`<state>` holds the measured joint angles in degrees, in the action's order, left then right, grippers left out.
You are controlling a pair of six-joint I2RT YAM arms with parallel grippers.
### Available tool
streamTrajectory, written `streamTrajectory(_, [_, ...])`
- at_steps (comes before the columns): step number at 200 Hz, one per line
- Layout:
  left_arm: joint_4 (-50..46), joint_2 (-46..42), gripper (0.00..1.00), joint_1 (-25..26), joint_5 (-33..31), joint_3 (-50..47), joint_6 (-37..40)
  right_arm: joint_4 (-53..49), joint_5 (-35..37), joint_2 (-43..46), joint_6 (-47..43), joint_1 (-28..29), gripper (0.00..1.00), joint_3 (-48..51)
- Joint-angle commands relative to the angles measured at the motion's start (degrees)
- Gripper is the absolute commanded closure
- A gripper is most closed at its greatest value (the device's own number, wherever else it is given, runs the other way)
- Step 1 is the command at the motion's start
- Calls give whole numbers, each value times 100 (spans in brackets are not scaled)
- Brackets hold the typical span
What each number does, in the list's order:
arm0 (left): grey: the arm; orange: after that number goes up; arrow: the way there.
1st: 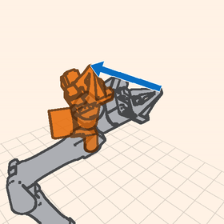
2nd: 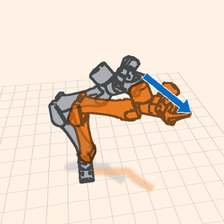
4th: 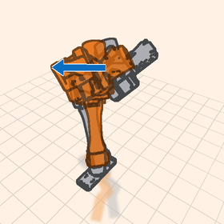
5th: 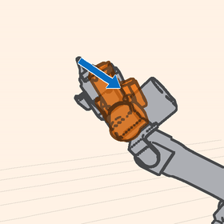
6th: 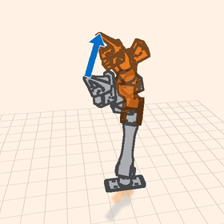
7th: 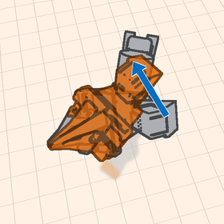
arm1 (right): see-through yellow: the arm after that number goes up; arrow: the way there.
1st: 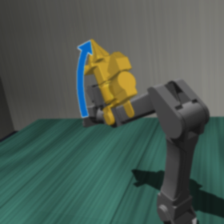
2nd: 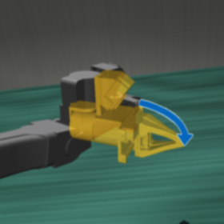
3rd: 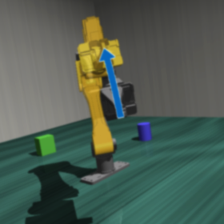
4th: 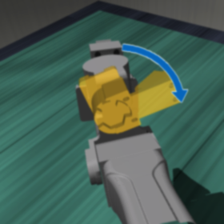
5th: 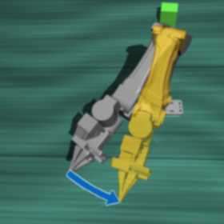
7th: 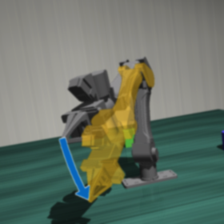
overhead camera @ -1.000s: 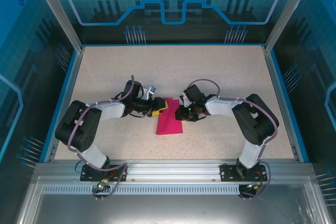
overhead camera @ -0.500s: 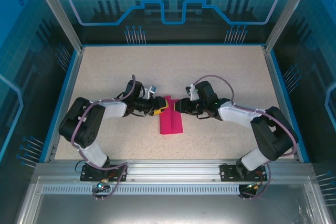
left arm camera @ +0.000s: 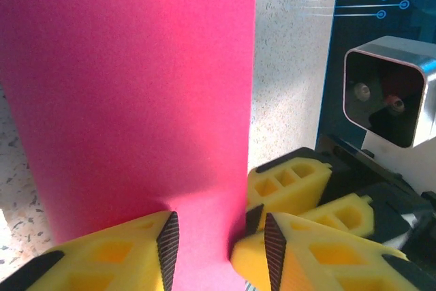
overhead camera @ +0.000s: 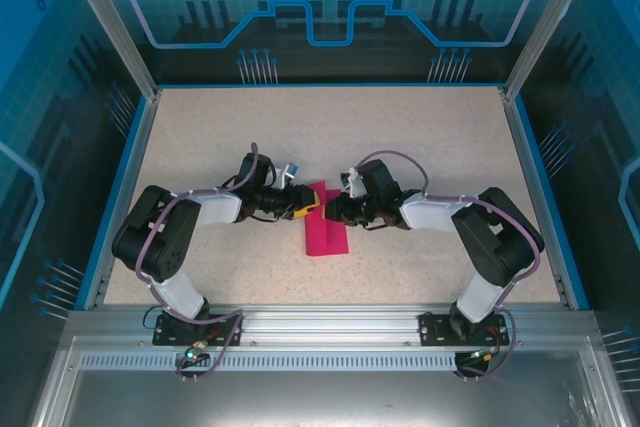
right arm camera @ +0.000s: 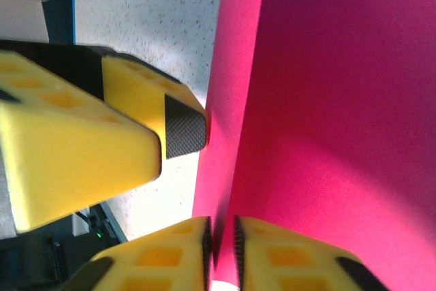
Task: Fold a paper plane with a square sheet of paper (fold left side to right side)
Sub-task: First fold in half a square sheet of paper at the center of the table.
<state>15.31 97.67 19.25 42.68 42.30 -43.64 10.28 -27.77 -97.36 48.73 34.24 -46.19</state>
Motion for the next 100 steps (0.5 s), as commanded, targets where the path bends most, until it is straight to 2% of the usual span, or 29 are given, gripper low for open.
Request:
streamTrajectory(1, [-266,-261,56,27,-201,45,145,-590,245,-20,-281,56,92,-258])
streamTrajectory(25, [-942,-712,43,27,-709,-8,484,-1403,840,-1,-607,38,96,-389])
streamTrajectory(43, [-1448,-954,42,26,-1073,-38,675,-1889,1243,-11,-798,42,95,-630])
streamTrajectory(62, [-1611,-961,41,39,-1182,-72,751,-2181,1529,-43,-898,38,95,-710])
streamTrajectory(100, [-1529,-448,40,220,-1217,73,665,-2417,1767,-151,-953,36,95,-796])
